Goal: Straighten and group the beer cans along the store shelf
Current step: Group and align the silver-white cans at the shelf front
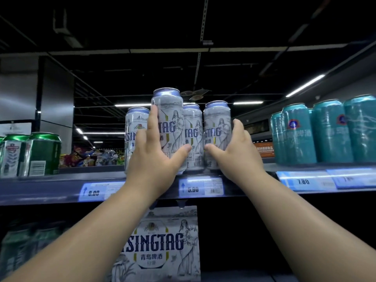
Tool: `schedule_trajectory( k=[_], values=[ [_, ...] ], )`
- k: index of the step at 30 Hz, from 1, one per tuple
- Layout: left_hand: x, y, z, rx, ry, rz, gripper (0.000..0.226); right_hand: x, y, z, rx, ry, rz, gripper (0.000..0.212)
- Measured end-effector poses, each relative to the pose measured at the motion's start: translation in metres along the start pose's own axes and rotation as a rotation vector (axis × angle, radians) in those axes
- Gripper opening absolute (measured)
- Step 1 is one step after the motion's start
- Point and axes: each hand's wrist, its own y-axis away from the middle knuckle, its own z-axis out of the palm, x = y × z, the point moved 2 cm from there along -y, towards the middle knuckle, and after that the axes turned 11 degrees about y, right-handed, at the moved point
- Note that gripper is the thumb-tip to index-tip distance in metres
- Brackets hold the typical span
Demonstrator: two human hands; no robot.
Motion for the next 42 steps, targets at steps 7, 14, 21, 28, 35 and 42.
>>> schedule_trajectory(
  k=[7, 14, 21, 28, 35, 42],
  values=[
    [0.0, 0.004, 0.002, 0.025, -0.006, 0.014, 0.105, 0.0, -0.001, -0.004, -0.075, -0.007, -0.027, 0.102],
    [0.001, 0.003, -0.006, 0.02, 0.037, -0.023, 0.105, 0.002, -0.001, -0.007, -0.112, 0.033, -0.126, 0.107],
    [-0.003, 0.001, -0.017, 0.019, -0.004, -0.044, 0.103, -0.011, 0.002, 0.002, -0.124, 0.055, -0.194, 0.112],
    [-0.015, 0.004, -0.035, 0.013, -0.047, -0.027, 0.105, -0.037, 0.007, 0.016, -0.136, 0.055, -0.21, 0.112],
    [-0.013, 0.007, -0.038, 0.023, 0.011, 0.018, 0.104, -0.045, 0.01, 0.017, -0.181, -0.055, -0.183, 0.097],
    [0.022, 0.0, 0.007, -0.035, 0.127, 0.135, 0.101, -0.035, 0.023, -0.017, -0.117, -0.549, -0.329, 0.059]
  ],
)
